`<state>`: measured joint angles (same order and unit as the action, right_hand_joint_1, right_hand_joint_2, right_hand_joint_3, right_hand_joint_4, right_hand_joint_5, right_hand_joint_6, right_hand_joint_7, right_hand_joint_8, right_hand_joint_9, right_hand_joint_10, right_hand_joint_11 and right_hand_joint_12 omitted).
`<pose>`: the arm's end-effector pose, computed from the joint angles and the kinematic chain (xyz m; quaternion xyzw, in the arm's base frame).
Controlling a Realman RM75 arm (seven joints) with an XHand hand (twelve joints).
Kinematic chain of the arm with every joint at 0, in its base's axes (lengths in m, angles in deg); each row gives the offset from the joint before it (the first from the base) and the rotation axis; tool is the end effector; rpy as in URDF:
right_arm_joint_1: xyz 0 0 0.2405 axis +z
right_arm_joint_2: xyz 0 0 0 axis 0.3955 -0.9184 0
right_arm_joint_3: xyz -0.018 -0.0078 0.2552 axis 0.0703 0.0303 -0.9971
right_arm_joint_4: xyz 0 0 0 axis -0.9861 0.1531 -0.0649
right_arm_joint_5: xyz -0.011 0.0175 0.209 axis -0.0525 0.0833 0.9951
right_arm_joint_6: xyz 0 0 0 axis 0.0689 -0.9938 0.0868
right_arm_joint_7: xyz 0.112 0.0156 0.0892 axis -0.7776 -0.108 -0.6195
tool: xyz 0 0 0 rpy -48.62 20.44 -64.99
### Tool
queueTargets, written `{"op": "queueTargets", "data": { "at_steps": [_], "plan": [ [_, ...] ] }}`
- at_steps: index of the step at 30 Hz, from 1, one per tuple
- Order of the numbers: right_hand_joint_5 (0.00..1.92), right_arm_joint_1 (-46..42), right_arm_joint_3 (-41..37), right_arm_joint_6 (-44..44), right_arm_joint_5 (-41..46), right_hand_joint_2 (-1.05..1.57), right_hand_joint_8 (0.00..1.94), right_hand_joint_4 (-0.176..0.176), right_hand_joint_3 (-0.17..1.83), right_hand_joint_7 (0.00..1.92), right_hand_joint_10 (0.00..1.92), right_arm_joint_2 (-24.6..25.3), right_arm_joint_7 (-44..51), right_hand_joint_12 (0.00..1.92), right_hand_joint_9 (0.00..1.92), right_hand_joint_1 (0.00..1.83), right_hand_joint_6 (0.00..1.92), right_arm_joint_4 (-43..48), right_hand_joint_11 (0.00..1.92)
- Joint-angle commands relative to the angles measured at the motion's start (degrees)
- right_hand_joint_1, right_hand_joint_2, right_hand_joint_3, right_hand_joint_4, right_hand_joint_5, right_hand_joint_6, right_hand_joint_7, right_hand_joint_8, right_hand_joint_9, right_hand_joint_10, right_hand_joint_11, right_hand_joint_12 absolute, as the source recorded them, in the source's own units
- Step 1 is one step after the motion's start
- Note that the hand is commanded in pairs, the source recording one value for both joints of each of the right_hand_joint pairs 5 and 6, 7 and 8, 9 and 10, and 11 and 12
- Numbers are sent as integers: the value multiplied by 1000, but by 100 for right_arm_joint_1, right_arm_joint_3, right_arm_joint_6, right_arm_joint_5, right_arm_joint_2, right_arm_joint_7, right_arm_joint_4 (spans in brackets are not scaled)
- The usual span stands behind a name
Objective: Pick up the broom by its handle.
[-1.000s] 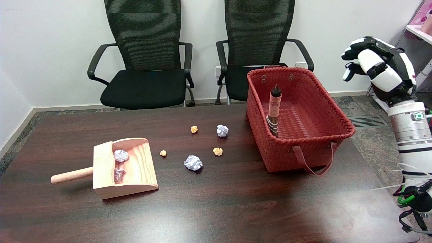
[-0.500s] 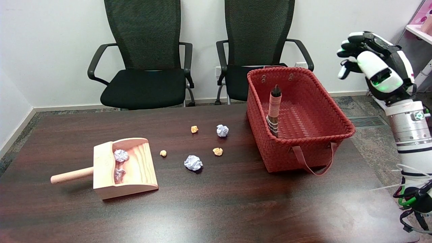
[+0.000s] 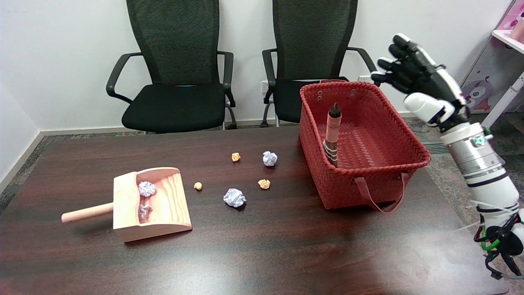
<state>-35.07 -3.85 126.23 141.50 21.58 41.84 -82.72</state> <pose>-0.1830 -0.2568 0.4677 0.6532 -0.3063 0.5612 0.4056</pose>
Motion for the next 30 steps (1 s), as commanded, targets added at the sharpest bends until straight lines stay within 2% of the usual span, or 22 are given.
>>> {"op": "queueTargets", "data": {
  "at_steps": [1, 8, 12, 17, 30],
  "plan": [
    [55, 113, 213, -727, -744, -45, 55, -104, 719, 55, 266, 376, -46, 390, 266, 909, 55, -136, 390],
    [12, 245, 217, -1395, -763, -96, 12, -99, 725, 12, 56, 548, -46, 169, 56, 914, 12, -310, 169],
    [0, 311, 212, -1651, -768, -95, 0, -94, 720, 0, 17, 744, 113, 114, 17, 913, 0, -359, 114],
    [0, 334, 212, -1943, -759, -85, 0, -113, 703, 0, 9, 897, 169, 100, 9, 912, 0, -342, 100],
    [0, 486, 212, -2351, -706, -43, 0, -118, 689, 0, 36, 1362, 791, 121, 36, 910, 0, -384, 121]
  ]
}}
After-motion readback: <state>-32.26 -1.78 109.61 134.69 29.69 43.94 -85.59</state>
